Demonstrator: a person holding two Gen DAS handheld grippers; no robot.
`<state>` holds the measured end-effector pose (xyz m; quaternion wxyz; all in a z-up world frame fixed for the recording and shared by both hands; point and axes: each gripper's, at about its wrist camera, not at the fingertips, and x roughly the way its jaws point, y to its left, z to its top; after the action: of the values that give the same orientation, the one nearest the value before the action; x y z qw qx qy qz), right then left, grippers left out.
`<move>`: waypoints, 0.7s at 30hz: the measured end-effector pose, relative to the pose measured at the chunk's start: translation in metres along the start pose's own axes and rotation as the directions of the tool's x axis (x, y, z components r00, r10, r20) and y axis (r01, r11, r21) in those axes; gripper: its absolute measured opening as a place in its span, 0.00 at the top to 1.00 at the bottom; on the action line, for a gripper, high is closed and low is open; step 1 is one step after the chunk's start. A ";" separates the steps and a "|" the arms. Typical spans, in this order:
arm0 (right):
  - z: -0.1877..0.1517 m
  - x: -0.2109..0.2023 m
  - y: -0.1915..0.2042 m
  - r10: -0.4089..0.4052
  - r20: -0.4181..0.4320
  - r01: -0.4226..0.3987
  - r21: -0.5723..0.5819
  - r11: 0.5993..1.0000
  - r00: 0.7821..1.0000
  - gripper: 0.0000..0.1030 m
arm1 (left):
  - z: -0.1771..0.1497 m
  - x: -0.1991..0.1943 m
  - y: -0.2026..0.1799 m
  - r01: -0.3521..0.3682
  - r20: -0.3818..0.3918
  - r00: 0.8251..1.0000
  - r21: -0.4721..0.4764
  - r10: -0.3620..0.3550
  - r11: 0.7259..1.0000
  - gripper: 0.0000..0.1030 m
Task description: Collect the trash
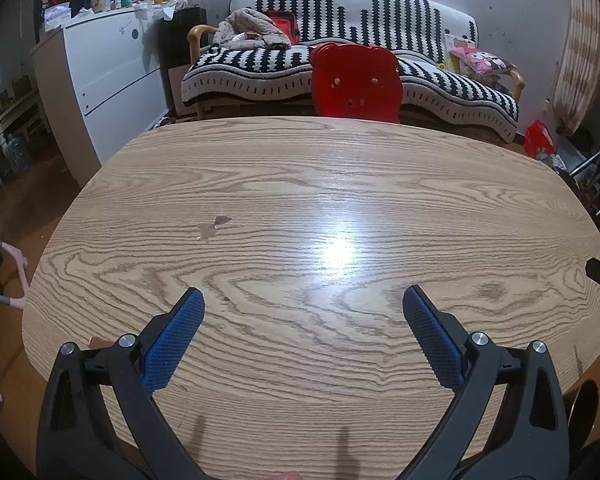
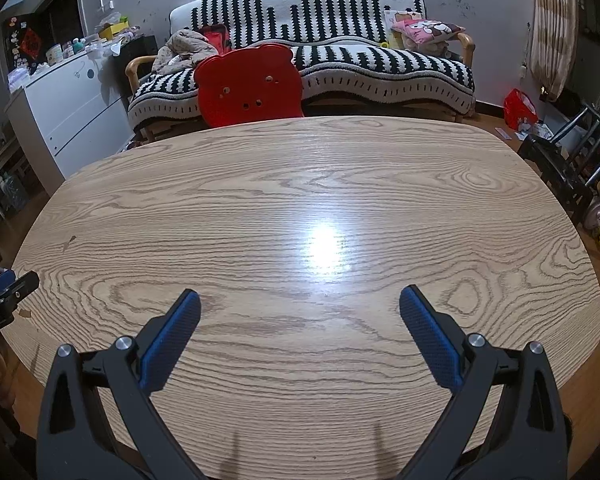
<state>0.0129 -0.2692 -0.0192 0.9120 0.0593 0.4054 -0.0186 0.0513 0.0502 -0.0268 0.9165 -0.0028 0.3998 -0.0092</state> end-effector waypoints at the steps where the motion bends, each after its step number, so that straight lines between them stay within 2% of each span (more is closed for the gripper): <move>1: 0.000 0.000 0.000 0.000 0.000 0.000 -0.001 1.000 1.000 0.07 | 0.000 0.000 0.000 0.001 0.000 1.000 0.000 -0.001 1.000 0.06; 15: 0.000 0.000 0.000 0.000 -0.004 0.000 -0.001 1.000 1.000 0.07 | 0.000 -0.001 -0.001 -0.004 0.007 1.000 0.005 0.004 1.000 0.06; 21: -0.001 0.001 0.000 0.002 -0.004 -0.002 -0.001 1.000 1.000 0.07 | -0.001 -0.005 -0.003 -0.028 0.028 0.999 0.022 0.027 0.999 0.06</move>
<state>0.0125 -0.2694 -0.0204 0.9112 0.0594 0.4072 -0.0176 0.0467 0.0470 -0.0238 0.9221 0.0127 0.3869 -0.0009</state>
